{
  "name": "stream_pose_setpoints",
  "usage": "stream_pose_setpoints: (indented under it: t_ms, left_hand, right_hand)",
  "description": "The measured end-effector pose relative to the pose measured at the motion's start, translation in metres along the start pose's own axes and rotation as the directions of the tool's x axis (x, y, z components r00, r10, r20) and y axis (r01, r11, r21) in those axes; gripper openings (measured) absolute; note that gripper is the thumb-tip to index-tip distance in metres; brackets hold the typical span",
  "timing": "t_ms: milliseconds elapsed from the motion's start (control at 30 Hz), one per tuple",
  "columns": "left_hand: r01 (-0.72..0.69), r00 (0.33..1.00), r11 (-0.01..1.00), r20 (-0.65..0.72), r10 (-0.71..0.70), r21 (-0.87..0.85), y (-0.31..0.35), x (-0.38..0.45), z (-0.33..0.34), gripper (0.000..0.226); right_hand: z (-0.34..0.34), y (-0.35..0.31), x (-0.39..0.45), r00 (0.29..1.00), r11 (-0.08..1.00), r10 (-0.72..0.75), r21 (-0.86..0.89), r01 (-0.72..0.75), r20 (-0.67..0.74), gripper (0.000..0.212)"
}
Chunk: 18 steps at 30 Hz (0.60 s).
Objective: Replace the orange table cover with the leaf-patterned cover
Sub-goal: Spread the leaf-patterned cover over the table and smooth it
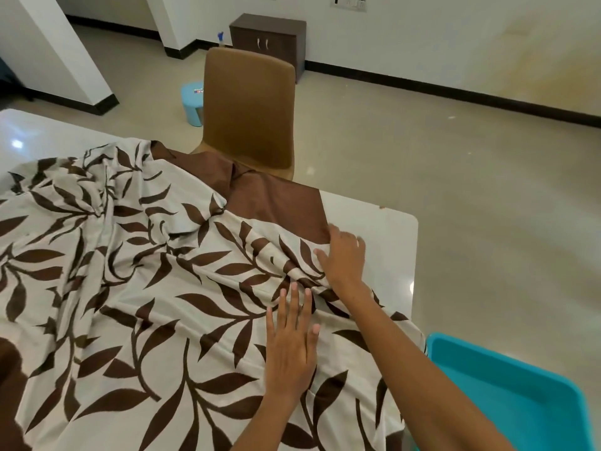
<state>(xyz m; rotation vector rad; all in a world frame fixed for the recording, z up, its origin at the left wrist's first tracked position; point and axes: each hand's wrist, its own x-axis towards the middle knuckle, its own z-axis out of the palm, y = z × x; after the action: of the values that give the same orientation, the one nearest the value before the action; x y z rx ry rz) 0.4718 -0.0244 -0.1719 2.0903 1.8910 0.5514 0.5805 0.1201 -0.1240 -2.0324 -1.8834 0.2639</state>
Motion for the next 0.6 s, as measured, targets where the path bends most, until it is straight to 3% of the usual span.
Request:
stream_pose_setpoints:
  t_ms: [67, 167, 300, 367, 433, 500, 533, 567, 600]
  left_hand:
    - [0.015, 1.000, 0.999, -0.021, -0.015, -0.029, 0.001, -0.001, -0.001, 0.055]
    - [0.060, 0.996, 0.991, -0.064, -0.068, -0.122, 0.001, -0.002, -0.004, 0.055]
    - [0.086, 0.985, 0.969, -0.127, -0.117, -0.231, 0.001, 0.000, -0.009, 0.054]
    - [0.059, 0.976, 0.954, -0.183, -0.117, -0.295, 0.003, 0.000, -0.014, 0.055]
    - [0.056, 0.951, 0.929, -0.263, -0.161, -0.367, -0.002, -0.006, -0.022, 0.057]
    - [0.106, 0.893, 0.893, -0.353, -0.279, -0.438, -0.020, -0.014, -0.033, 0.062]
    - [0.147, 0.862, 0.876, -0.374, -0.341, -0.459, -0.032, -0.016, -0.037, 0.063]
    - [0.189, 0.847, 0.873, -0.376, -0.377, -0.450, -0.044, -0.018, -0.040, 0.064]
    - [0.224, 0.851, 0.886, -0.362, -0.381, -0.406, -0.054, -0.020, -0.041, 0.064]
  right_hand:
    - [0.003, -0.011, 0.002, 0.997, 0.989, -0.046, 0.136, 0.055, -0.068, 0.033]
    - [0.010, -0.018, -0.005, 0.974, 0.973, -0.037, 0.216, 0.087, -0.225, 0.035]
    - [0.019, -0.013, -0.011, 0.987, 0.991, 0.097, 0.109, -0.084, -0.126, 0.037]
    - [0.012, -0.025, -0.012, 0.963, 0.984, -0.089, 0.128, 0.125, -0.255, 0.028]
    - [0.005, -0.045, -0.028, 0.846, 0.866, -0.453, 0.087, 0.492, -0.281, 0.023]
    - [0.003, -0.052, -0.055, 0.641, 0.629, -0.764, 0.134, 0.766, -0.076, 0.023]
    - [-0.002, -0.050, -0.065, 0.571, 0.573, -0.818, 0.197, 0.795, 0.076, 0.025]
    - [-0.007, -0.045, -0.074, 0.546, 0.582, -0.813, 0.250, 0.774, 0.200, 0.027]
    - [-0.012, -0.041, -0.079, 0.586, 0.630, -0.776, 0.258, 0.732, 0.232, 0.026]
